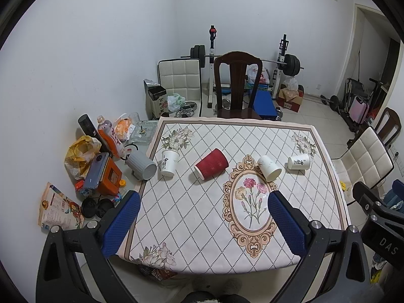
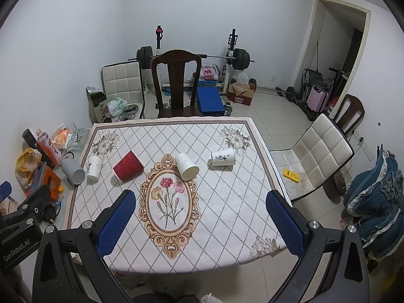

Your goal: Flip cup upright

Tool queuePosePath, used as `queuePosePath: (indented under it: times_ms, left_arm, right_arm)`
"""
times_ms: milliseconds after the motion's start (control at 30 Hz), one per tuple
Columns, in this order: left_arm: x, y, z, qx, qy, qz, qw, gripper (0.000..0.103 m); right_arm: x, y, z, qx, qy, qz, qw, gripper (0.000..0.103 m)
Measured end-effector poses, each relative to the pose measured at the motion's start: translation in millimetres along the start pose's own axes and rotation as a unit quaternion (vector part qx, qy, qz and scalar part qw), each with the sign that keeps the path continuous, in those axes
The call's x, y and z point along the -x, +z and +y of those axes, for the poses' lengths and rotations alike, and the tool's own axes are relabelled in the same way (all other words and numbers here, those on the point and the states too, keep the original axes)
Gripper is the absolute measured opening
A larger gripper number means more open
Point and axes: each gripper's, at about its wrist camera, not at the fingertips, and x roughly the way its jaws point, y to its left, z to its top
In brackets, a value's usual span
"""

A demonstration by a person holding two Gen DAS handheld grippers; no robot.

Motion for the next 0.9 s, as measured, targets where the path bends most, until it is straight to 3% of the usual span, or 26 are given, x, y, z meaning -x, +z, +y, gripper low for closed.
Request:
queuePosePath:
  times_ms: [233, 400, 633, 900]
  left_arm:
    - [-0.1, -2.3, -8.3, 0.003, 0.005, 0.009, 0.9999, 0.103]
    - [-31.3, -10.7, -15.8, 0.011, 0.012, 0.032, 0.9994, 0.103]
    - [-98.7, -29.7, -24.3, 0.01, 0.047, 0.076, 0.9959, 0.103]
    - [-187.1, -33.7, -23.3, -0.016, 0.055, 0.142, 0.9882, 0.103]
  right_arm:
    - [8.6, 6.2, 1.6, 0.001, 0.007, 0.004, 1.0, 0.103]
    - [-13.3, 5.1, -6.8, -0.002, 0.013, 0.027, 1.0, 0.103]
    - [-105.2, -16.7, -19.2, 0.006, 0.025, 0.115, 0.993, 0.103]
    - [-216.9, -54.9, -14.6, 0.006, 0.018, 0.199, 0.98, 0.103]
